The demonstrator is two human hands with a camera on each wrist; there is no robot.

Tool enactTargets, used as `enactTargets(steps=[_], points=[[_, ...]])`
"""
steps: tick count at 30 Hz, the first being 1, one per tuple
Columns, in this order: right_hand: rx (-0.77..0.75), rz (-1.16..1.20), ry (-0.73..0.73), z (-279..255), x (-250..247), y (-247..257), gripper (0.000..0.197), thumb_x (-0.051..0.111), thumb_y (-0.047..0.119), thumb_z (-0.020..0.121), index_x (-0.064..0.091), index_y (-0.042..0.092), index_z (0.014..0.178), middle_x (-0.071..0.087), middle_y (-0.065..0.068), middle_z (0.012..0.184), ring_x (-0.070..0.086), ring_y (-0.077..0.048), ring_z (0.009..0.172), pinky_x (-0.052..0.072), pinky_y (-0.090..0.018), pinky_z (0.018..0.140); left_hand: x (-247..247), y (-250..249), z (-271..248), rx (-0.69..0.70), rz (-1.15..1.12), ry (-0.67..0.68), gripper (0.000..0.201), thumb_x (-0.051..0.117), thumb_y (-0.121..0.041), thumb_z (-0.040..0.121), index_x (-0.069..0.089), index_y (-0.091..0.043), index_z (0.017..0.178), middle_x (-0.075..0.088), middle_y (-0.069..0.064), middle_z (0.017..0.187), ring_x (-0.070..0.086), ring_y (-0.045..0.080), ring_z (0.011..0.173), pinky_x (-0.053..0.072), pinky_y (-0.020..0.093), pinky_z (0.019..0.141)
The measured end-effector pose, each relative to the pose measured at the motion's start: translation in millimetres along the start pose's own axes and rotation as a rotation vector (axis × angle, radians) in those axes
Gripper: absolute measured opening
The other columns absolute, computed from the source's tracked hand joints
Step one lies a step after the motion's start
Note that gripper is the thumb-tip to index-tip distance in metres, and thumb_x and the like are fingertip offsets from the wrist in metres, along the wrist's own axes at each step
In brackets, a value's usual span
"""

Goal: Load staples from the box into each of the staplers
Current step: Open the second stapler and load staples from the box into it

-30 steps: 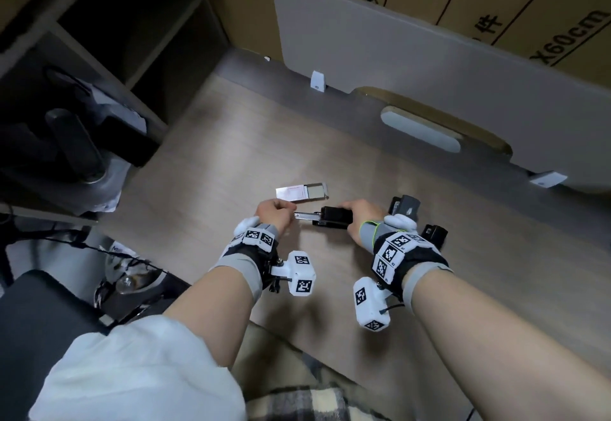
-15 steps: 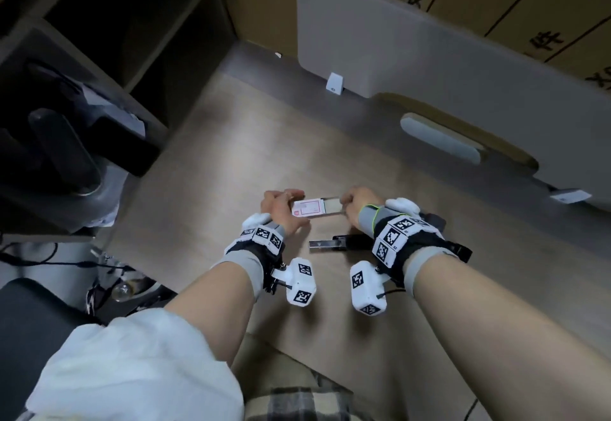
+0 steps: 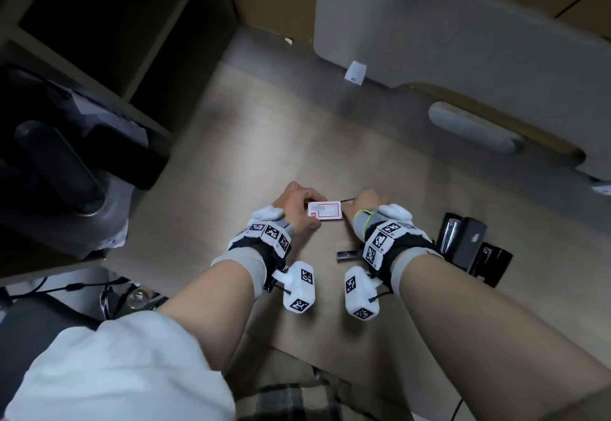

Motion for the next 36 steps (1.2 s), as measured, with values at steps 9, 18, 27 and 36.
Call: enactTargets(steps=[9, 18, 27, 36], points=[[0.090, 0.003, 0.016, 6, -2, -6, 0.023, 0.071, 0.032, 0.081, 0.062, 0.012, 0.076, 0.060, -0.008, 0.078, 0.054, -0.026, 0.073, 0.041, -0.027, 0.066, -3, 2, 2, 0.024, 0.038, 0.018, 0.044, 0.082, -0.023, 0.062, 0.071, -0.033, 0.104, 0.047, -0.008, 0.098, 0.059, 0.011, 0.082, 0.053, 0.029, 0.076], [0.109, -0.082, -0.054, 12, 0, -8, 0.010, 0.065, 0.015, 0.078, 0.066, 0.014, 0.088, 0.069, -0.010, 0.096, 0.065, -0.033, 0.088, 0.049, -0.036, 0.080, -3, 4, 5, 0.031, 0.061, 0.024, 0.044, 0.082, -0.027, 0.061, 0.069, -0.039, 0.102, 0.047, -0.010, 0.098, 0.058, 0.009, 0.082, 0.051, 0.026, 0.073], [-0.004, -0.001, -0.139, -12, -20, -13, 0.023, 0.066, 0.035, 0.076, 0.065, 0.017, 0.090, 0.064, -0.007, 0.078, 0.058, -0.030, 0.070, 0.045, -0.027, 0.063, 2, 3, 3, 0.006, 0.079, 0.032, 0.052, 0.079, -0.033, 0.058, 0.064, -0.043, 0.107, 0.046, -0.008, 0.106, 0.061, 0.009, 0.084, 0.056, 0.030, 0.077], [-0.293, 0.254, -0.145, -46, -51, -18, 0.015, 0.074, 0.033, 0.075, 0.060, 0.029, 0.076, 0.070, 0.009, 0.081, 0.067, -0.017, 0.083, 0.046, -0.023, 0.071, -16, -46, -22, -0.063, -0.281, -0.143, 0.017, 0.071, -0.040, 0.083, 0.072, -0.031, 0.097, 0.068, -0.004, 0.096, 0.063, 0.012, 0.081, 0.049, 0.023, 0.076]])
Point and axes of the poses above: each hand's wrist, its own z-axis towards the middle knuckle, its own x-axis out of the palm, y = z × x, the point moved 7 cm from there along z, towards the middle knuckle
